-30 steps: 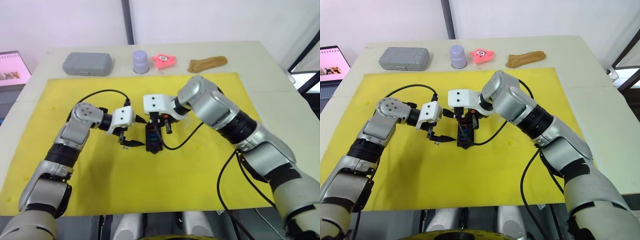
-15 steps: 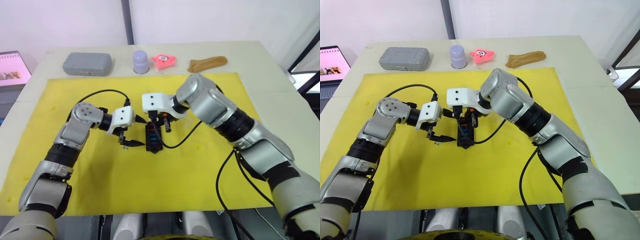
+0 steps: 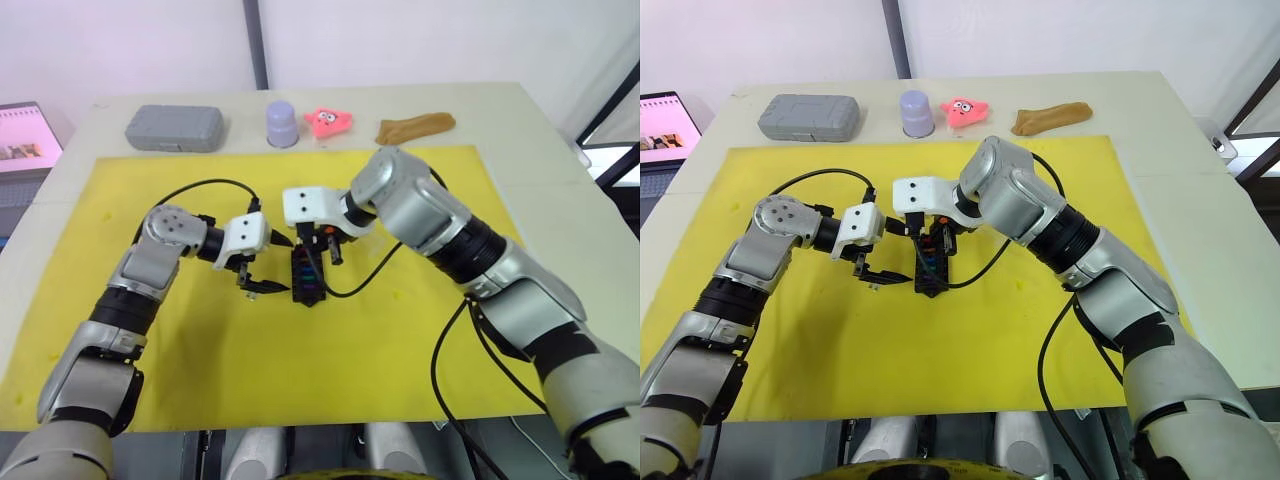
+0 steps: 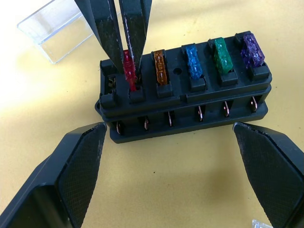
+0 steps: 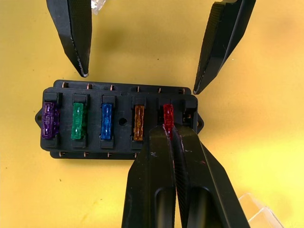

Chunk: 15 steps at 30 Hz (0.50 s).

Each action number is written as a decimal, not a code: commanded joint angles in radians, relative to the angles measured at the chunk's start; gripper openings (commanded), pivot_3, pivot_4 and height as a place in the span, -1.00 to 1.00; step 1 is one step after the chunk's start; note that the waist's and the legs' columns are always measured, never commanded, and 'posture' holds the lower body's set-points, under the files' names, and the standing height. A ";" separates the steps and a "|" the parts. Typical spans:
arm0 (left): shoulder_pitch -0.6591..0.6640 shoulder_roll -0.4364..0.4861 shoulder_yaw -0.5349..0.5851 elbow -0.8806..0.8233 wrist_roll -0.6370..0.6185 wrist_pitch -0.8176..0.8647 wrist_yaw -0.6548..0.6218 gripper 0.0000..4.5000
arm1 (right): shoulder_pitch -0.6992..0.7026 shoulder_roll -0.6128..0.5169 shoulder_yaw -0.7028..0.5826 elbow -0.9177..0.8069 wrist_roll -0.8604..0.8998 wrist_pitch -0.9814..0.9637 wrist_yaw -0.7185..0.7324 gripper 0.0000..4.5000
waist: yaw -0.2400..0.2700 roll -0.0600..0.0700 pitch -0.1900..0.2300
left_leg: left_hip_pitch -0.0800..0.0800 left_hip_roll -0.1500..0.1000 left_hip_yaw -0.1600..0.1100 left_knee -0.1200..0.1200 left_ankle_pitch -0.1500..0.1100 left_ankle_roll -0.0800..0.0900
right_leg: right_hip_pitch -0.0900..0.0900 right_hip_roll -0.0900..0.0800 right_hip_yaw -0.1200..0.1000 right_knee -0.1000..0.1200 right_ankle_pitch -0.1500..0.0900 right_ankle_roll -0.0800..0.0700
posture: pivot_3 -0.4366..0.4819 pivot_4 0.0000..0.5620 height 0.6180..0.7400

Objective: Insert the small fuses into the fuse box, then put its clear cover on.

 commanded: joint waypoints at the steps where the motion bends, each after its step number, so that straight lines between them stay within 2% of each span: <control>1: 0.001 0.011 0.007 -0.024 0.001 -0.019 -0.002 0.99 | -0.015 0.010 0.017 0.003 -0.005 0.004 0.020 -1.00 | 0.000 0.000 0.000 | 0.000 0.000 0.000 0.000 0.000 0.000 | 0.000 0.000 0.000 0.000 0.000 0.000 | -0.05 -0.47 1.00; 15: 0.003 0.010 0.008 -0.023 0.002 -0.027 0.001 0.99 | -0.042 0.026 0.000 0.034 0.006 0.027 0.038 -1.00 | 0.000 0.000 0.000 | 0.000 0.000 0.000 0.000 0.000 0.000 | 0.000 0.000 0.000 0.000 0.000 0.000 | -0.05 -0.47 1.00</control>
